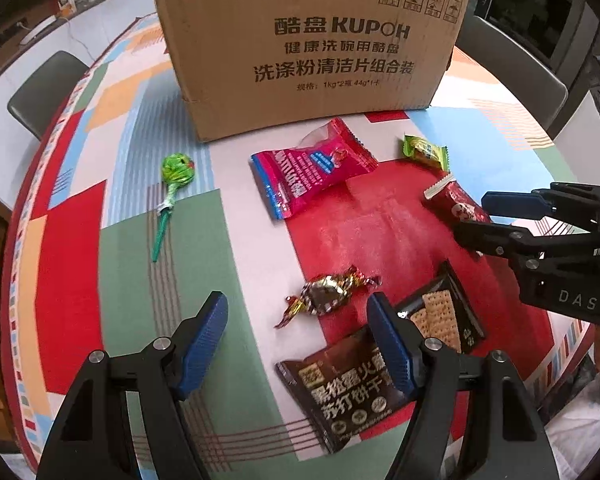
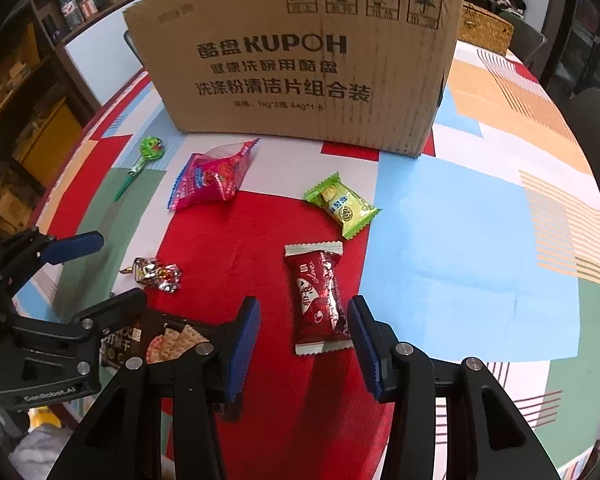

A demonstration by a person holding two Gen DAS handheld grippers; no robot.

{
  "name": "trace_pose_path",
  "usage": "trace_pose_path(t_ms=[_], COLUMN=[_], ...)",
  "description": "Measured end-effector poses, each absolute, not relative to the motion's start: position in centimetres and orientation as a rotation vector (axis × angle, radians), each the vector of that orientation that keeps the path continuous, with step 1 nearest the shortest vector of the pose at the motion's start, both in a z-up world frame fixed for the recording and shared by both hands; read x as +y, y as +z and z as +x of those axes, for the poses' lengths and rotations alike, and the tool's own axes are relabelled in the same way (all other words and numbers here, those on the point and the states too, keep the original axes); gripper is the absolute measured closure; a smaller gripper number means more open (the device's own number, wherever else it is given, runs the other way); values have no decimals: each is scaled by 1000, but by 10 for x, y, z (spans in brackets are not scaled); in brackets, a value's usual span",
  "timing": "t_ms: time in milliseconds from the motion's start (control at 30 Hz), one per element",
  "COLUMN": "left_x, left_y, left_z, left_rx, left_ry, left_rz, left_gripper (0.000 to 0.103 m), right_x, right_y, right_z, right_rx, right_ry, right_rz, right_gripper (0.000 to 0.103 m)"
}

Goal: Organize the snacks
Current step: 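Grasp the gold-wrapped candy with the left tool while the right tool grasps the red wrapped biscuit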

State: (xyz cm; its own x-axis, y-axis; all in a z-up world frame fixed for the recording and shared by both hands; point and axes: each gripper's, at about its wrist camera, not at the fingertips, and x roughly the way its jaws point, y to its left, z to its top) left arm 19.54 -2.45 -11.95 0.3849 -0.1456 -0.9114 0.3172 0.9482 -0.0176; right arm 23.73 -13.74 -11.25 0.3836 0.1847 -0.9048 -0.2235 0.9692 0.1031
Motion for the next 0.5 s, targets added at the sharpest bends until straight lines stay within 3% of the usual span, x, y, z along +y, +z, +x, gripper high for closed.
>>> trace_pose_path(t_ms=[333,400,500], left_x=[-31,-31,-30], left_y=[-127,-127,-126], left_z=[210,210,211], left_rx=[1174,1176,1177], left_ry=[-323,-325,-330], left_rz=[112,104,92], left_gripper=[60,70,75], right_x=[-142,-142,-142], right_y=[-118,-120,-123], right_z=[249,251,252], right_rx=[1158,1162,1172], right_ry=[269,271,278], right_rz=[-12,-4,3], right_gripper=[57,59,64])
